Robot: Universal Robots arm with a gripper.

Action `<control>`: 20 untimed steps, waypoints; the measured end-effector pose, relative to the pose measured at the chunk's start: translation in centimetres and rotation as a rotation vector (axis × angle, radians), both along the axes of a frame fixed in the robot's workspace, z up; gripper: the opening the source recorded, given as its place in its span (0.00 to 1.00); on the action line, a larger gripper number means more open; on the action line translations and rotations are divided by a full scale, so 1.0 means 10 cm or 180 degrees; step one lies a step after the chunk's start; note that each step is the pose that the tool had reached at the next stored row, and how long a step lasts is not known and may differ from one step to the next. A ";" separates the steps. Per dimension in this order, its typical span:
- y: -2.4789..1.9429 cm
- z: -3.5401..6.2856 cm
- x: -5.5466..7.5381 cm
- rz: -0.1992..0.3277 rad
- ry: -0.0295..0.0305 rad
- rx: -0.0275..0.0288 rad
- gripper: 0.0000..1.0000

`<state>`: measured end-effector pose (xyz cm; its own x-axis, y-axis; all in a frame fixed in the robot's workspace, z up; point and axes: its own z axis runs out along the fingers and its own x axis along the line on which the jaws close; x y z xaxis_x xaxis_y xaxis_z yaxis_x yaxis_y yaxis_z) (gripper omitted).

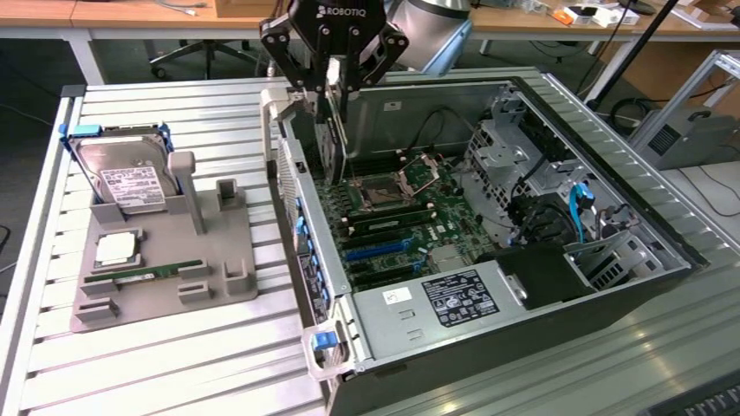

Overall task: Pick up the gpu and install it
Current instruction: 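Pick up the gpu and move the gpu toward the slot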

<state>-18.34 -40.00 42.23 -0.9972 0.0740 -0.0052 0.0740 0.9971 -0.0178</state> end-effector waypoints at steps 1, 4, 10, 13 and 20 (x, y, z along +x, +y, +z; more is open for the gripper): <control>-0.012 -0.012 0.02 0.0000 0.0000 -0.0003 0.27; -0.026 -0.040 0.07 0.0000 0.0000 -0.0014 0.27; -0.037 -0.080 0.14 0.0000 0.0000 -0.0037 0.27; -0.037 -0.085 0.16 0.0000 0.0000 -0.0043 0.27; -0.046 -0.096 0.18 0.0000 0.0000 -0.0048 0.27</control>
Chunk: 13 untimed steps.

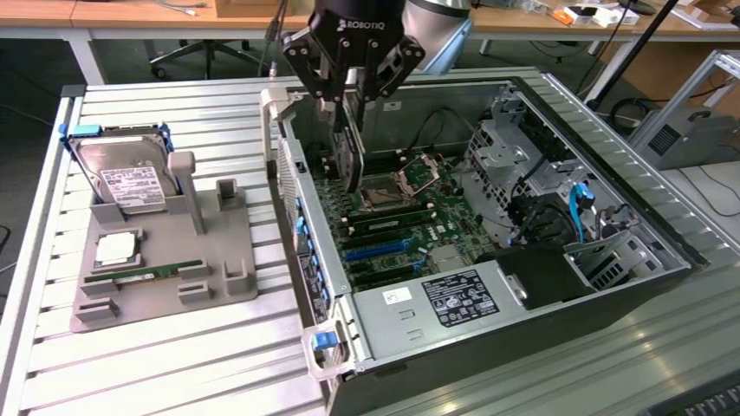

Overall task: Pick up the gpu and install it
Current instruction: 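Pick up the gpu and move the gpu toward the slot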

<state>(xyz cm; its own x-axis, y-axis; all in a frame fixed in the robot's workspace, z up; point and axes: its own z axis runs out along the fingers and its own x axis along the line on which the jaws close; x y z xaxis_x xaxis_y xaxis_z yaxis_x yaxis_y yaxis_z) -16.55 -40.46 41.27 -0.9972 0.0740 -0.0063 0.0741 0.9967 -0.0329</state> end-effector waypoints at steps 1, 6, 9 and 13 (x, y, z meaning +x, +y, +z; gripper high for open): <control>-0.001 -0.003 0.01 0.0000 -0.0001 0.0000 0.27; -0.003 -0.009 0.02 0.0000 -0.0001 -0.0002 0.27; -0.005 -0.013 0.03 0.0000 0.0000 -0.0003 0.27; -0.009 -0.018 0.05 0.0000 0.0000 -0.0005 0.27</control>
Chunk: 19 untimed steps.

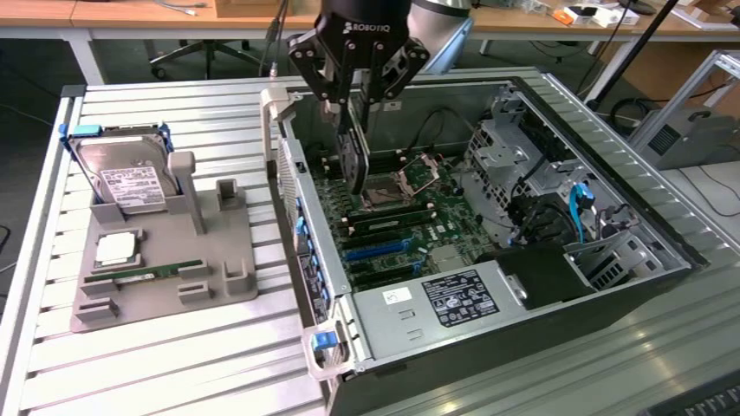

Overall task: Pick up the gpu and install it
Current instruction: 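Pick up the gpu and move the gpu toward the slot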

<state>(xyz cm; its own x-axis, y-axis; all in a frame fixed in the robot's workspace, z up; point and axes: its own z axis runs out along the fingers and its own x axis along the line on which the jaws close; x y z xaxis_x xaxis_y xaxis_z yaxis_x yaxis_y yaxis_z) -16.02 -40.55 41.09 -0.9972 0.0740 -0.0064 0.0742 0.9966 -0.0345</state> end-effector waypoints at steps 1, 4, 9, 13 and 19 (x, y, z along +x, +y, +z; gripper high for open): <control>-0.002 -0.001 0.00 0.0000 0.0000 -0.0001 0.27; -0.003 -0.008 0.01 0.0000 -0.0001 -0.0001 0.27; -0.004 -0.016 0.04 0.0000 0.0000 -0.0007 0.27; -0.004 -0.023 0.05 0.0000 0.0000 -0.0009 0.27; -0.004 -0.031 0.06 0.0000 -0.0001 -0.0012 0.27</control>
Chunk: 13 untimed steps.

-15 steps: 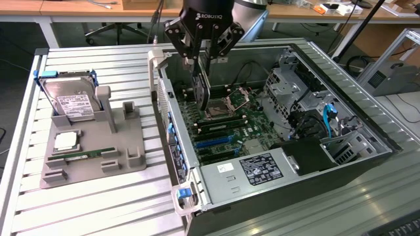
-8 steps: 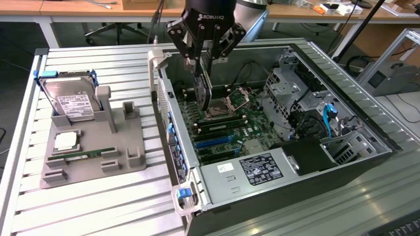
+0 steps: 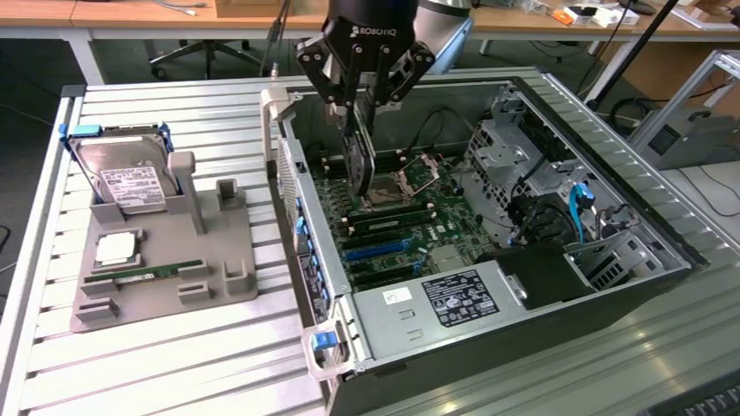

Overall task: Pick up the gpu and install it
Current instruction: 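Pick up the gpu and move the gpu toward the slot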

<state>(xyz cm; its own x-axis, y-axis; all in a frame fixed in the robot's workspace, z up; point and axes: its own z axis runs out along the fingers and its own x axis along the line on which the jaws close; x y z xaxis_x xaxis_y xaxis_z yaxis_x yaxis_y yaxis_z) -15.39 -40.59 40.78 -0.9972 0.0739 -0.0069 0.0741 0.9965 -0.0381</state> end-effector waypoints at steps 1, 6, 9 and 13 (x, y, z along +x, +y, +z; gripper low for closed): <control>0.000 -0.001 0.00 0.0000 0.0000 -0.0001 0.27; 0.000 -0.010 0.02 0.0000 0.0000 -0.0004 0.27; 0.000 -0.016 0.03 0.0000 0.0000 -0.0006 0.27; -0.001 -0.024 0.05 0.0000 0.0000 -0.0008 0.27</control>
